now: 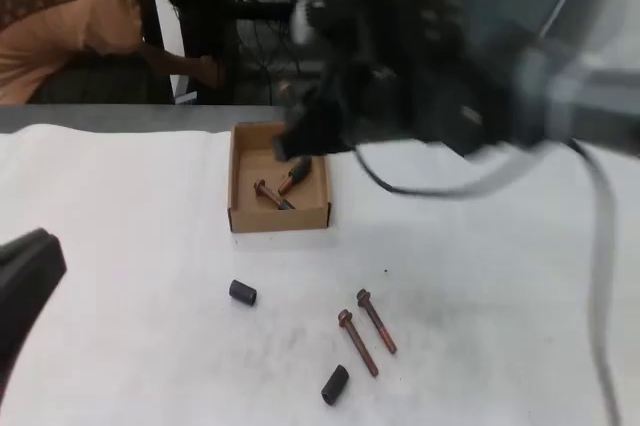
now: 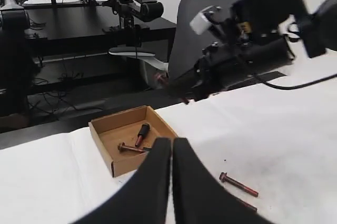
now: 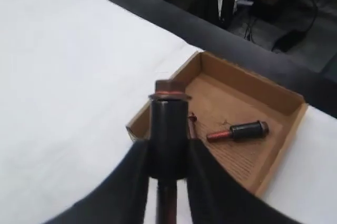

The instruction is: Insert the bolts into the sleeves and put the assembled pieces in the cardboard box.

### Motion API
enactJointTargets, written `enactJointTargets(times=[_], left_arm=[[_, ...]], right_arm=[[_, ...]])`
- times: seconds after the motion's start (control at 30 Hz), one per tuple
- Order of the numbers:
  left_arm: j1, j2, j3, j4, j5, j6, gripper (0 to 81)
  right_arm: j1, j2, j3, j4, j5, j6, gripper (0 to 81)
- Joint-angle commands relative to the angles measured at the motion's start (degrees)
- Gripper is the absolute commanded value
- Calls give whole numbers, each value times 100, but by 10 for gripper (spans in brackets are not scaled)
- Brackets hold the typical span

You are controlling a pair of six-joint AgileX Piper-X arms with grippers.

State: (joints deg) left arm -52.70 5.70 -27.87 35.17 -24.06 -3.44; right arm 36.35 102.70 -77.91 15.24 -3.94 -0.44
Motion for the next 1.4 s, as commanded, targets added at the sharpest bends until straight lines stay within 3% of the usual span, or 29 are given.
enactJointTargets(times=[0.0, 0.23, 0.27, 0.3, 0.4, 0.43, 0.5, 0.57, 0.63, 0.77, 0.9, 1.07, 1.2, 1.37], left_arm=[[14, 15, 132, 15, 285, 0, 18], [14, 140, 552, -458, 76, 33, 18], [14, 224, 628, -545, 161, 81, 1], [14, 407, 724, -596, 314, 121, 41], [42, 1126, 884, -594, 770, 129, 279], [90, 1395, 898, -609, 843, 112, 358], [284, 2108, 897, -815, 882, -70, 540], [676, 2922, 816, -1172, 1113, -644, 608], [1217, 3786, 598, -1365, 1595, -1111, 589], [2151, 5316, -36, -1365, 1794, -1437, 536], [2700, 6660, -800, -1220, 2101, -1875, 536], [2775, 7840, -1529, -905, 2999, -2759, 536], [2678, 8425, -1882, -797, 2911, -3317, 536], [2702, 8852, -2141, -911, 2800, -3869, 536]], right_arm=[[-77, 734, -898, 701, -90, -97, 6], [-159, 1723, -2042, 1365, -6, 1, 13], [-173, 1772, -2087, 1430, -96, 44, 74], [-189, 1785, -2107, 1496, -154, 44, 160], [-188, 1701, -2106, 1807, -97, 360, 664], [-195, 1639, -2106, 1914, -76, 441, 700], [-195, 1476, -2106, 2162, 84, 425, 700], [-195, 1225, -2106, 2484, 125, 376, 700], [-195, 957, -2106, 2748, 125, 176, 641], [-195, 318, -2106, 3189, 140, 150, 650], [-195, -254, -2106, 3756, -236, 170, 648], [-195, -836, -2106, 4594, -920, 76, 648], [-202, -1091, -2106, 5572, -875, 78, 648], [-112, -1548, -1788, 5863, -1057, 78, 648]])
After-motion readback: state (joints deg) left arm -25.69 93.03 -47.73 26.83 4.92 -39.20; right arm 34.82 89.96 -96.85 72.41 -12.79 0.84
